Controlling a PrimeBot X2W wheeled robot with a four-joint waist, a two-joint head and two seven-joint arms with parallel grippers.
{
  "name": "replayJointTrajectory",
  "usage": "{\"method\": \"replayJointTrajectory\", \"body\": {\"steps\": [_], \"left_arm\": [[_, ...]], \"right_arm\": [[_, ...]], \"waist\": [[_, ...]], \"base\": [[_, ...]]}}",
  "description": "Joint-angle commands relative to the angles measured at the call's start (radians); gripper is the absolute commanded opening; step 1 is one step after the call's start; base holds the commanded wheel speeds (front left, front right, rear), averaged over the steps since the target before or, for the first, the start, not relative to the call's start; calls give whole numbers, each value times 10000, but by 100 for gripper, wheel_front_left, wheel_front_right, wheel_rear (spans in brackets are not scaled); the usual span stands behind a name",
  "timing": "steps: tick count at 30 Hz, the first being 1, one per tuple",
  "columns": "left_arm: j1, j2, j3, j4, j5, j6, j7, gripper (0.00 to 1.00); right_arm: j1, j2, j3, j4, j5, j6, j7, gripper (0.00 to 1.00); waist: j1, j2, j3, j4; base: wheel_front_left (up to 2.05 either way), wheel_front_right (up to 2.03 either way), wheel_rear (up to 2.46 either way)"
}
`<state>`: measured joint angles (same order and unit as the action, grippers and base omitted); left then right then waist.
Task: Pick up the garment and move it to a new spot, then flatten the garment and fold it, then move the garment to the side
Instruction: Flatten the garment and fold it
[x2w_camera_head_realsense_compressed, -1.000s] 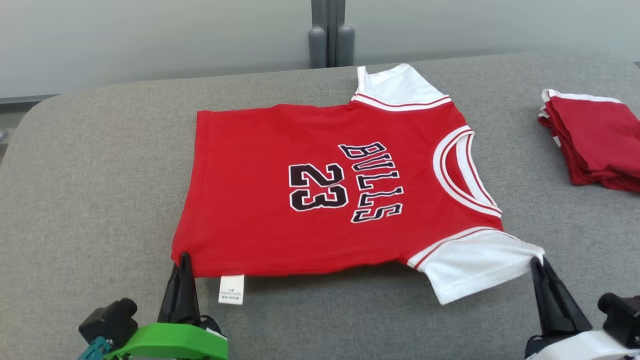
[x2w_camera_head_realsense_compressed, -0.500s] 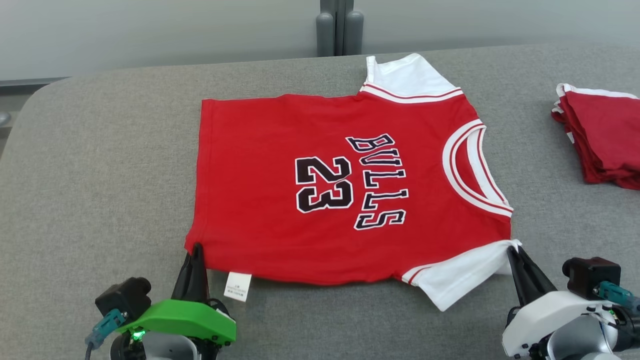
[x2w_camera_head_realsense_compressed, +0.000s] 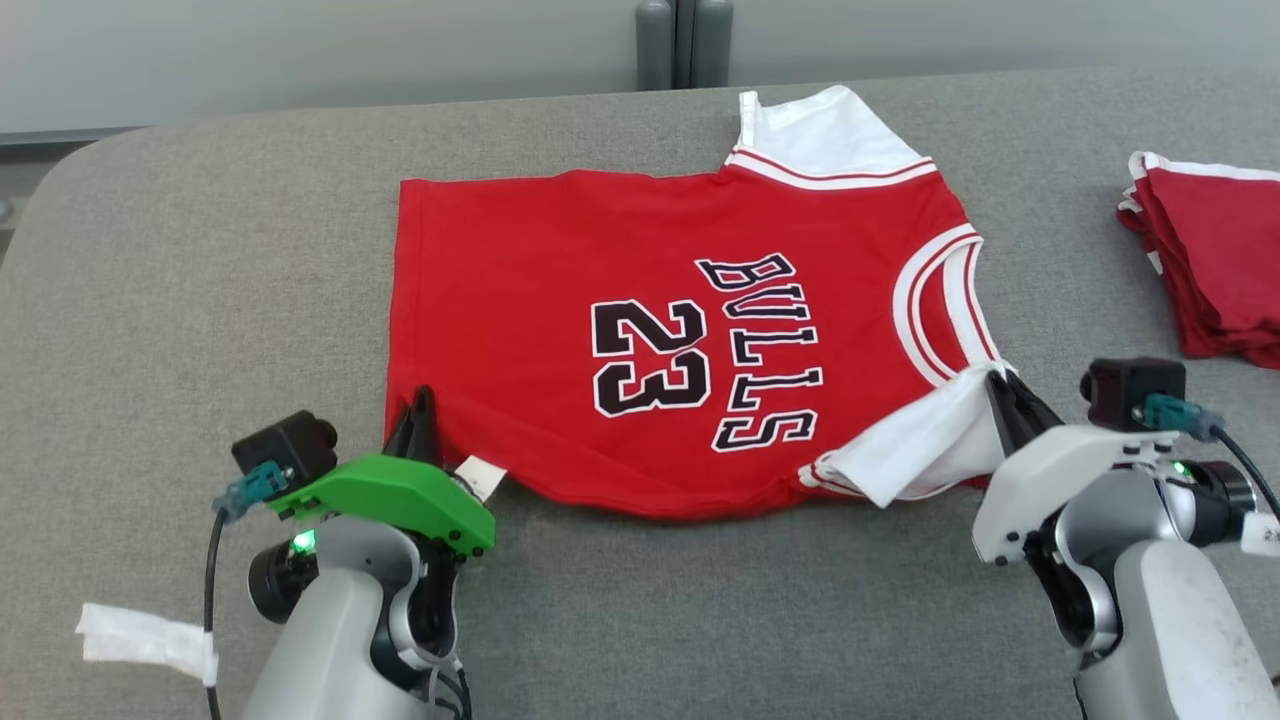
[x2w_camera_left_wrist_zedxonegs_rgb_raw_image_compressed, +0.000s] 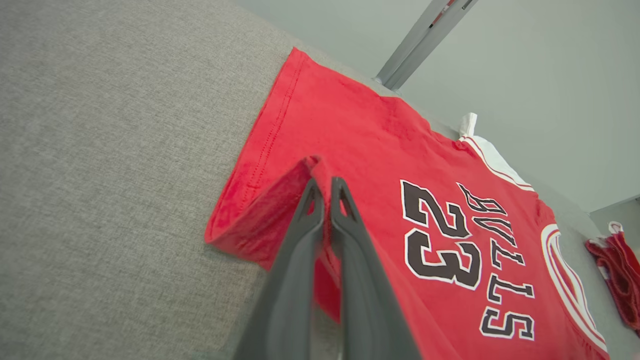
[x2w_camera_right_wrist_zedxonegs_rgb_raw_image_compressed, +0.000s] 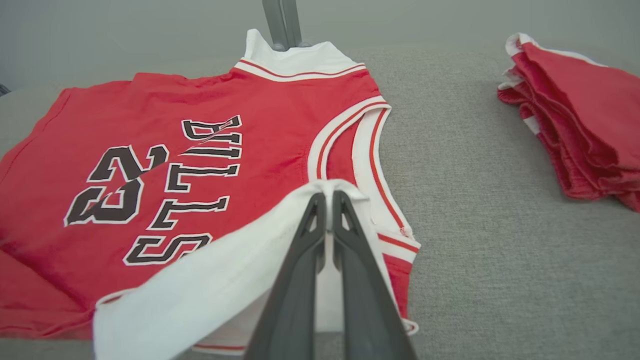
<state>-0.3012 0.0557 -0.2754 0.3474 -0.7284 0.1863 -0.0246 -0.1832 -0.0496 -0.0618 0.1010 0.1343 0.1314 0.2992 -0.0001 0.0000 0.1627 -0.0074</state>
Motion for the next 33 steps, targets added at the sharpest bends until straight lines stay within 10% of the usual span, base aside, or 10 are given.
{"method": "replayJointTrajectory", "body": {"steps": [1,29,30,31,32,33], "left_arm": [[-426,53,-42,252,46,57,153,0],[-3397,692,-533,3038,253,-276,1616,0],[-3409,678,-547,3054,258,-272,1606,0],[-3422,661,-562,3052,262,-285,1552,33],[-3421,655,-580,3040,282,-299,1518,83],[-3407,647,-592,3019,293,-303,1468,100]], "right_arm": [[-375,-66,64,212,-96,-16,129,0],[-4403,-801,750,4547,5,-17,315,0],[-4470,-795,715,4649,-14,-17,242,16],[-4523,-775,692,4756,-51,-17,146,44],[-4580,-738,669,4833,-55,-17,32,100],[-4651,-722,643,4928,-59,-17,-86,100]], "waist": [[1,0,46,-28],[1,0,888,-130],[1,0,899,-125],[1,0,908,-118],[1,0,911,-112],[1,0,912,-102]], "base": [[0,0,0],[0,0,0],[0,0,0],[0,0,0],[0,0,0],[0,0,0]]}}
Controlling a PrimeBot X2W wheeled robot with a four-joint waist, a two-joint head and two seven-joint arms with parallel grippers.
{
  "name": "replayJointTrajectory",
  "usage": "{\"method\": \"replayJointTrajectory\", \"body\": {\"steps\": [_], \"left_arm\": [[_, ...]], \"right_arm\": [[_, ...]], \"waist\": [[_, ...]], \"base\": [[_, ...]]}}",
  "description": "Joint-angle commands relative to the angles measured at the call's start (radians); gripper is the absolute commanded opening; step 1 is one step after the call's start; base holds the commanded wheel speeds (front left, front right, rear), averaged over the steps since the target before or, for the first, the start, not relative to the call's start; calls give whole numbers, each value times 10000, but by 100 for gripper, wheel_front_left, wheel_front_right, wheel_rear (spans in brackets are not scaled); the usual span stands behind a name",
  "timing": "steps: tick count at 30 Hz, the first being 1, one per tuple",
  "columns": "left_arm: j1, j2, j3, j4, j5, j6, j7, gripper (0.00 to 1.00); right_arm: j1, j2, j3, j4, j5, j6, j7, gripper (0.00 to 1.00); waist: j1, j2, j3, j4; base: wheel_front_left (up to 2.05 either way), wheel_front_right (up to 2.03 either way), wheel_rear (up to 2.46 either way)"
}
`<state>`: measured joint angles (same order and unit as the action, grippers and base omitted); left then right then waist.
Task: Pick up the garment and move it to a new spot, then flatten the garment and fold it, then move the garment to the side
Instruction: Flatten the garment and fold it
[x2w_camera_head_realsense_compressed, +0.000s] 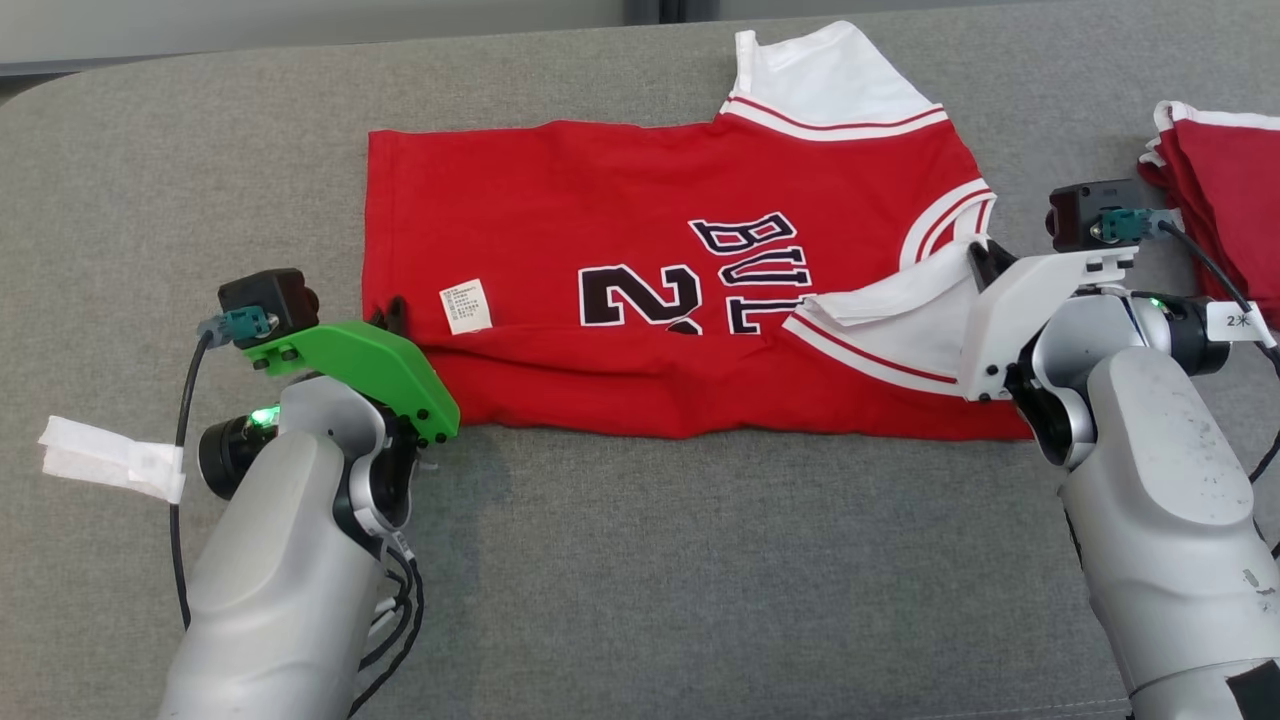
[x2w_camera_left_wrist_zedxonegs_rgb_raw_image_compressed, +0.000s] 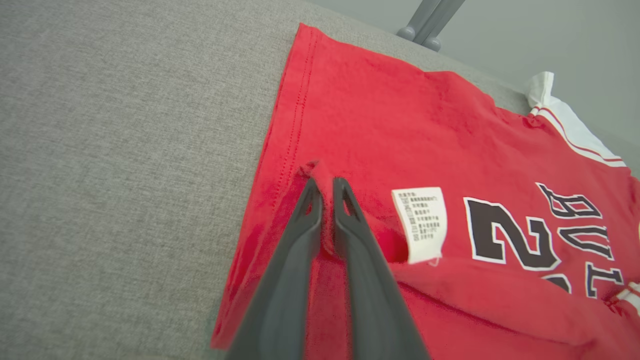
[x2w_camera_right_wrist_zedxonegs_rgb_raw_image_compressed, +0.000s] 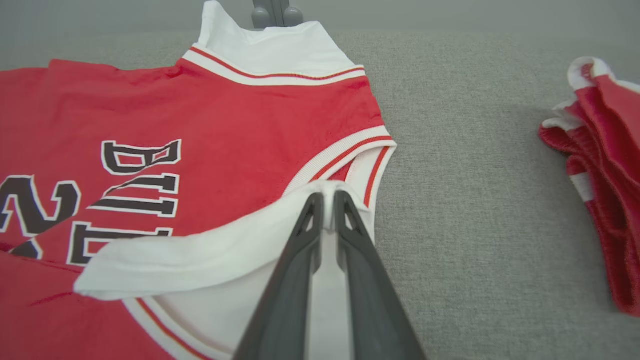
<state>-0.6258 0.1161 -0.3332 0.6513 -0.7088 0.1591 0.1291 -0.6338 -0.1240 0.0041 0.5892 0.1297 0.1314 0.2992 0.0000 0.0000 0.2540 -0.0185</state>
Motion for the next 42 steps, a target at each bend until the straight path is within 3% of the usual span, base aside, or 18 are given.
{"method": "replayJointTrajectory", "body": {"steps": [1,11,18,27,35,42], "left_arm": [[-141,37,-17,-45,93,-40,-94,100],[507,288,-30,-923,20,30,-145,100],[1165,874,-358,-2113,176,154,677,100],[2589,1340,-317,-3108,-251,847,2018,100],[2743,1329,223,-2764,-769,1181,2066,100],[2408,1169,520,-2121,-1002,1256,1899,99]], "right_arm": [[-182,13,-15,129,-53,-17,-160,100],[-679,-206,66,699,-52,-17,-483,100],[-435,-653,425,419,255,-17,-137,100],[1514,-1176,964,-1542,987,-17,476,100],[2971,-1414,1110,-3326,1294,-17,1140,100],[3679,-1211,861,-4066,1314,-17,1366,100]], "waist": [[0,0,-2,21],[0,0,-100,151],[0,0,-466,250],[0,0,-846,30],[0,0,-511,-530],[0,0,-178,-916]], "base": [[0,0,0],[0,0,0],[0,0,0],[0,0,0],[0,0,0],[0,0,0]]}}
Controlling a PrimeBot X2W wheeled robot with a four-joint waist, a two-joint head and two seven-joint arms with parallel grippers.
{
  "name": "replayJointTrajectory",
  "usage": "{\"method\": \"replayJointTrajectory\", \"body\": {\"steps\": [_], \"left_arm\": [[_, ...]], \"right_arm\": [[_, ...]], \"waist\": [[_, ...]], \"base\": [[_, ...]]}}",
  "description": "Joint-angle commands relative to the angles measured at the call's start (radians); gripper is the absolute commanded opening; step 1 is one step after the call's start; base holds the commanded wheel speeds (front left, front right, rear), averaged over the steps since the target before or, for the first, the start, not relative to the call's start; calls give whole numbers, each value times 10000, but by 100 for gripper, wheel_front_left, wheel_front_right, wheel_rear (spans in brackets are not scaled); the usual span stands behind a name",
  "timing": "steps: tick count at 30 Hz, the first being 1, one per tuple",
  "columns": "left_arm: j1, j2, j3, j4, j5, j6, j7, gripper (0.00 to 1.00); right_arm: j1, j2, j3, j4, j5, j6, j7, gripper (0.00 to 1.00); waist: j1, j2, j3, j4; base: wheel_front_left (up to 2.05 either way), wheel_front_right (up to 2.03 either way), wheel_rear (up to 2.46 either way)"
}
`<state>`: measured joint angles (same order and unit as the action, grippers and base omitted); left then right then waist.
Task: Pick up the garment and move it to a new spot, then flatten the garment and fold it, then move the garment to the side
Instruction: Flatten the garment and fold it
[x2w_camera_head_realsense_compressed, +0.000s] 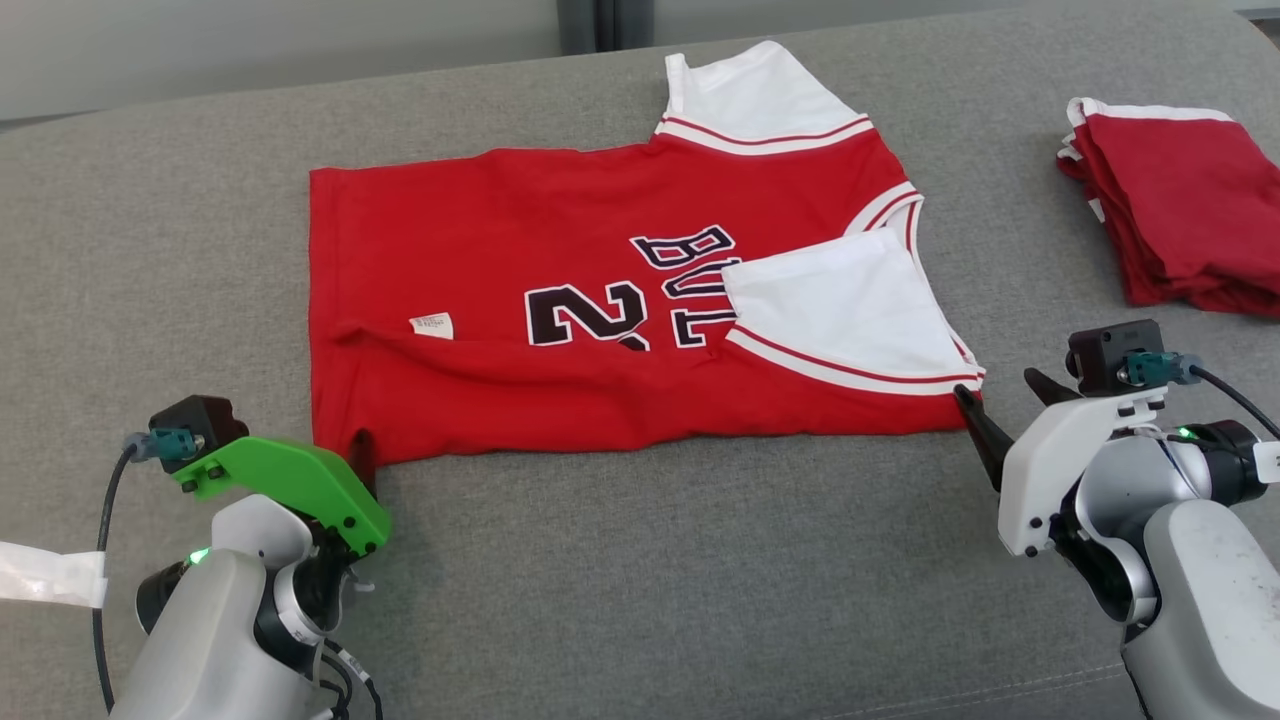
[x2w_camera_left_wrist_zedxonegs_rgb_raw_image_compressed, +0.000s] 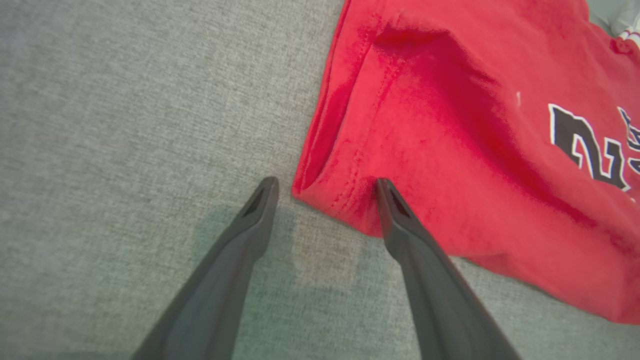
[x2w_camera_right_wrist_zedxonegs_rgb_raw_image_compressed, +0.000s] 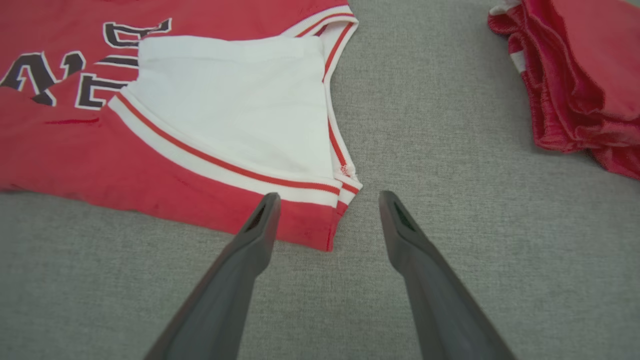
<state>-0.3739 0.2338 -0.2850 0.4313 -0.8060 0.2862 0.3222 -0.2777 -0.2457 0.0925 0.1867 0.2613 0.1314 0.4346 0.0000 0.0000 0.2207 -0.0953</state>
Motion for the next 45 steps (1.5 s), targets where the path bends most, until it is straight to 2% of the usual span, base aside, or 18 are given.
{"method": "replayJointTrajectory", "body": {"steps": [1,3,5,13,22,23,24,25,26,27,28,36,41,45], "left_arm": [[-131,-36,52,159,-42,-46,-63,89],[-205,-73,71,279,-68,-137,-203,38],[-250,-137,44,350,-84,-248,-308,0],[-23,-49,37,27,-89,-494,-671,0],[253,-194,8,-231,-223,-477,-784,0],[265,-218,13,-232,-244,-475,-808,0],[288,-237,3,-222,-241,-492,-842,0],[310,-252,-15,-199,-234,-519,-868,0],[331,-278,-23,-178,-248,-549,-883,0],[339,-301,-41,-157,-262,-575,-895,0],[339,-326,-62,-154,-266,-632,-960,0],[314,-369,-29,-614,-334,-923,-1296,0],[1057,-403,-144,-1262,-432,-931,-1299,0],[2031,-566,-211,-1773,-575,-788,-1387,0]], "right_arm": [[175,18,-71,-83,5,-17,34,100],[282,24,-127,-163,-1,-17,93,100],[361,50,-178,-198,8,-17,181,100],[345,227,-479,171,94,-17,540,100],[-559,584,-767,1815,-105,-17,542,100],[-644,620,-709,1986,-89,-17,571,84],[-741,640,-666,2197,-67,-17,596,45],[-796,631,-630,2351,-59,-17,613,38],[-870,623,-599,2518,-59,-17,581,26],[-934,615,-586,2635,-65,-17,545,22],[-1026,587,-566,2734,-66,-17,491,2],[-1452,-25,-989,2571,198,-21,190,0],[-576,-497,-1160,1564,667,-23,615,0],[658,-401,-1369,350,787,-21,855,0]], "waist": [[0,0,174,-164],[0,0,205,-189],[0,0,211,-188],[0,0,115,117],[0,0,97,556],[0,0,94,584],[0,0,82,616],[0,0,65,646],[0,0,45,673],[0,0,17,697],[0,0,-15,719],[0,0,-477,814],[0,0,-688,885],[0,0,-732,895]], "base": [[0,0,0],[0,0,0],[0,0,0],[0,0,0],[0,0,0],[0,0,0],[0,0,0],[0,0,0],[0,0,0],[0,0,0],[0,0,0],[0,0,0],[0,0,0],[0,0,0]]}}
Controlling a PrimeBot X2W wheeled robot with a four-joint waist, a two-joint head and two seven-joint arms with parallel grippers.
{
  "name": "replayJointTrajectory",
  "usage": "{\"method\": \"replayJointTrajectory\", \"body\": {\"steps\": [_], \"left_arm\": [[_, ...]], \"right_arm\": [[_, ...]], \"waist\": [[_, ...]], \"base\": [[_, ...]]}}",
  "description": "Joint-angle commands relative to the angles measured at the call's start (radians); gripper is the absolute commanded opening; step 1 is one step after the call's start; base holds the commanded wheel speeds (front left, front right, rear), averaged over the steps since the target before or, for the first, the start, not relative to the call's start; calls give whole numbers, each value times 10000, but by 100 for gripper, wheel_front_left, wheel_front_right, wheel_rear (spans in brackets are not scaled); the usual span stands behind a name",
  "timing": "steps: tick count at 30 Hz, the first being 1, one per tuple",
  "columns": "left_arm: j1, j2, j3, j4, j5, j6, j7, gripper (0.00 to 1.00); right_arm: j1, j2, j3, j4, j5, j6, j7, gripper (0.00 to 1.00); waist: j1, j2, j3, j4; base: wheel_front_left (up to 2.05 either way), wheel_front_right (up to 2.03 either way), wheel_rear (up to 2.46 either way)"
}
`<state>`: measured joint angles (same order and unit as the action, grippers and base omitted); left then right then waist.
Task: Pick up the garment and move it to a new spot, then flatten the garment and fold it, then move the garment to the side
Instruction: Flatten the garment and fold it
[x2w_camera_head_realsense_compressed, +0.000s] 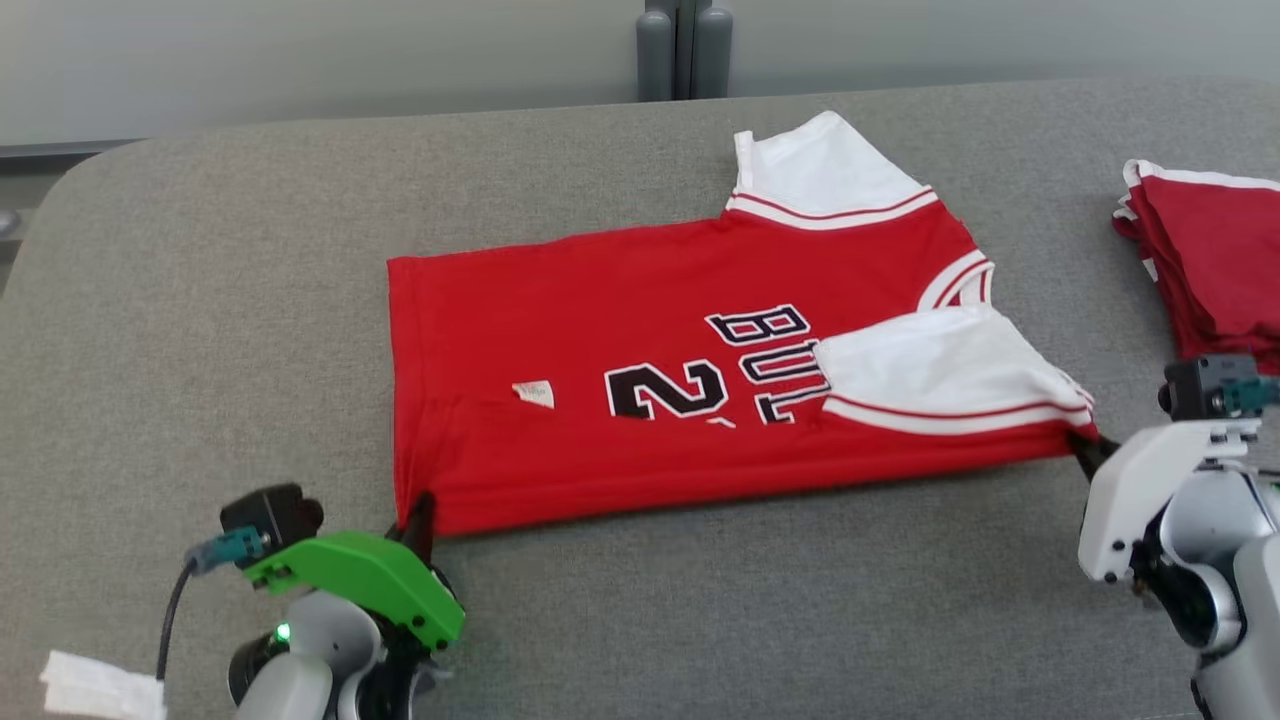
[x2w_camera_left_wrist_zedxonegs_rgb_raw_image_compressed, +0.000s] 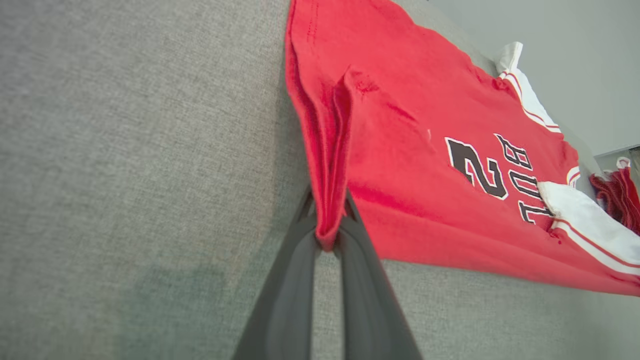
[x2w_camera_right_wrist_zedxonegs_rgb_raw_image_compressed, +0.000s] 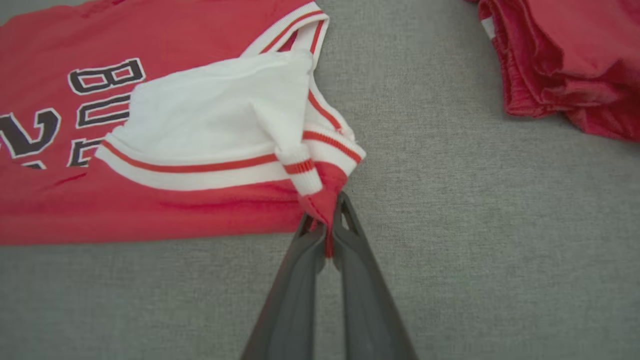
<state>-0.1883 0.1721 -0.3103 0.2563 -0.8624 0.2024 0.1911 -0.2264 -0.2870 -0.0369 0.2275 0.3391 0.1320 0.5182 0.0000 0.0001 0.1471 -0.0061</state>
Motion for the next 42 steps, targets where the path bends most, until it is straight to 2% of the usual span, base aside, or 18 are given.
{"method": "replayJointTrajectory", "body": {"steps": [1,9,10,11,12,13,17,21,27,31,37,42], "left_arm": [[380,0,47,-130,-60,103,-97,0],[1577,-54,-111,-841,-52,392,-174,0],[1642,-16,-121,-904,-21,443,-149,9],[1669,21,-125,-955,18,474,-136,29],[1684,88,-136,-1024,88,537,-157,82],[1697,148,-150,-1066,161,582,-159,100],[1691,448,-146,-1325,427,804,-129,100],[1335,944,-29,-1788,725,935,-56,100],[-199,1879,-183,-2227,1368,629,542,100],[-2009,2409,-581,-1741,1865,124,1288,100],[-3929,2504,-956,-221,2169,-315,2120,100],[-4700,2537,-1005,955,2242,-498,2239,100]], "right_arm": [[435,72,-156,-295,25,-27,63,0],[2261,917,-663,-1760,-5,-24,64,0],[2368,1037,-692,-1843,-4,-24,51,13],[2455,1125,-711,-1880,-1,-24,14,32],[2510,1239,-762,-1925,-27,-24,-64,69],[2542,1318,-814,-1954,-61,-24,-132,100],[2679,1607,-1006,-2077,-177,-24,-423,100],[2675,1636,-1343,-2300,-232,-23,-788,100],[2110,1394,-1511,-2615,-465,-23,-840,100],[1344,1082,-1100,-2749,-539,-23,-686,100],[87,803,-167,-2638,-555,-23,-669,100],[-574,652,410,-2575,-430,-23,-731,100]], "waist": [[0,-1,18,2],[0,-1,226,-151],[0,-1,241,-176],[0,-1,247,-192],[0,-1,249,-215],[0,-1,249,-234],[0,-1,193,-297],[0,-1,123,-326],[0,-1,317,-355],[0,-1,792,-516],[0,-1,1690,-981],[0,-1,2399,-1286]], "base": [[0,0,0],[0,0,0],[0,0,0],[0,0,0],[0,0,0],[0,0,0],[0,0,0],[0,0,0],[0,0,0],[0,0,0],[0,0,0],[0,0,0]]}}
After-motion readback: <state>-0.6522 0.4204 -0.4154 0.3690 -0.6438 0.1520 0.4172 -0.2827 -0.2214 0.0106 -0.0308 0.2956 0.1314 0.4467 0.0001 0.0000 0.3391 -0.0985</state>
